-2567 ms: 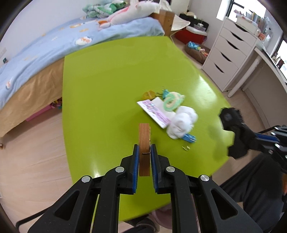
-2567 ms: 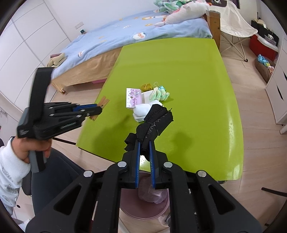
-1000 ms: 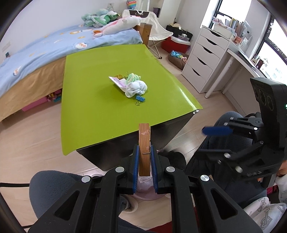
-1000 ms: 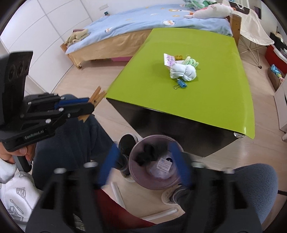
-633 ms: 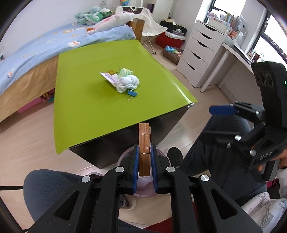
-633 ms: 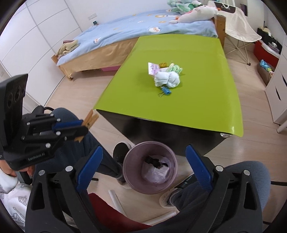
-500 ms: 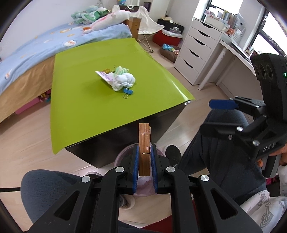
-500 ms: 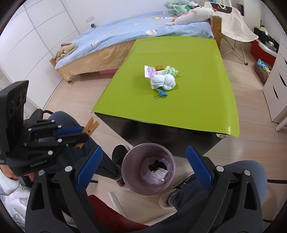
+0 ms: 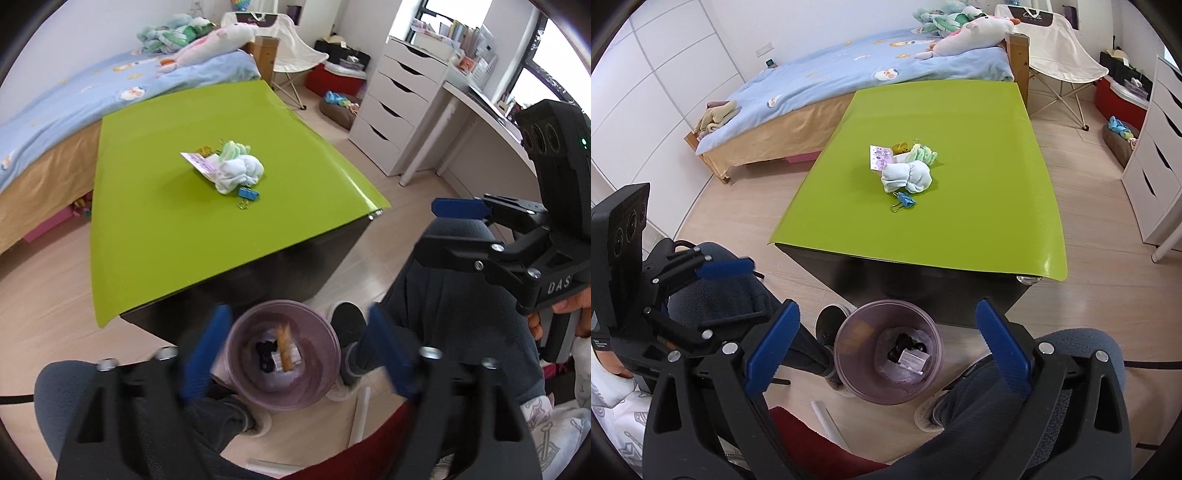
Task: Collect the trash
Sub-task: 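Drop the black socks and the clothespin into the wastebasket with both grippers, then grasp the blue binder clip with the right gripper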
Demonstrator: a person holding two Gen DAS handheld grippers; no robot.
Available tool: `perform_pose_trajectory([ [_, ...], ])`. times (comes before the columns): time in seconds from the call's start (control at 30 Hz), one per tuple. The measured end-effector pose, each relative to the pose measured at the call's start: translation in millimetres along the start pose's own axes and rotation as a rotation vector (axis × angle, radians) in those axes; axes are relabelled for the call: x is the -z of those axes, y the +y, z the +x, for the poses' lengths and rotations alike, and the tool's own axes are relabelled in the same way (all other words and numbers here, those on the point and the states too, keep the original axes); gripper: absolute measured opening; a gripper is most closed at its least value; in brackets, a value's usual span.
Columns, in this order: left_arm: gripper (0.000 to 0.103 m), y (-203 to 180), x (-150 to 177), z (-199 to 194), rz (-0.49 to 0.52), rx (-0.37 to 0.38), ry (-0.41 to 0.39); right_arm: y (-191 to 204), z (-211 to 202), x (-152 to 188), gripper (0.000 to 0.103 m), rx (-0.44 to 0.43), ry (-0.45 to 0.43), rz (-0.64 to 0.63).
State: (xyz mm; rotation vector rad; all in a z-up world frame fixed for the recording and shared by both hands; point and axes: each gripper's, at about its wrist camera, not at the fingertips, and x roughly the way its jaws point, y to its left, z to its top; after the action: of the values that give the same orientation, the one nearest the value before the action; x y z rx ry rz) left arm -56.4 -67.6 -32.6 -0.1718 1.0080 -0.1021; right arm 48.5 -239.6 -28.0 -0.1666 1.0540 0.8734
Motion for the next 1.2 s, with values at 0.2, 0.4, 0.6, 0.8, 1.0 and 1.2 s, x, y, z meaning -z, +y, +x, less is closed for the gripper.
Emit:
perform_pose_trajectory([
  [0.2,0.095,10,-2,-1,-0.04,-0.057,-0.013,2,4,-1,0.096,-0.009,0.009,-0.007],
  [0.4,0.095,20,-4,-4,-0.066,-0.095,-0.025,6,10,-2,0.096,-0.019,0.02,-0.017],
  [0.6,0.095,31,-11,-7,-0.088,-0.102,-0.051,10,17,-10,0.096,-0.015,0.025,-0.045],
  [0.8,0.095,43,-21,-7,-0.099,-0.115,-0.067,16,34,-35,0.096,-0.003,0.025,-0.097],
  [1.0,0.095,56,-31,-9,-0.115,-0.125,-0.087,21,63,-62,0.096,0.013,0.056,-0.148],
  [1.2,0.095,65,-33,-11,-0.136,-0.129,-0.092,24,104,-89,0.096,0.042,0.125,-0.221],
])
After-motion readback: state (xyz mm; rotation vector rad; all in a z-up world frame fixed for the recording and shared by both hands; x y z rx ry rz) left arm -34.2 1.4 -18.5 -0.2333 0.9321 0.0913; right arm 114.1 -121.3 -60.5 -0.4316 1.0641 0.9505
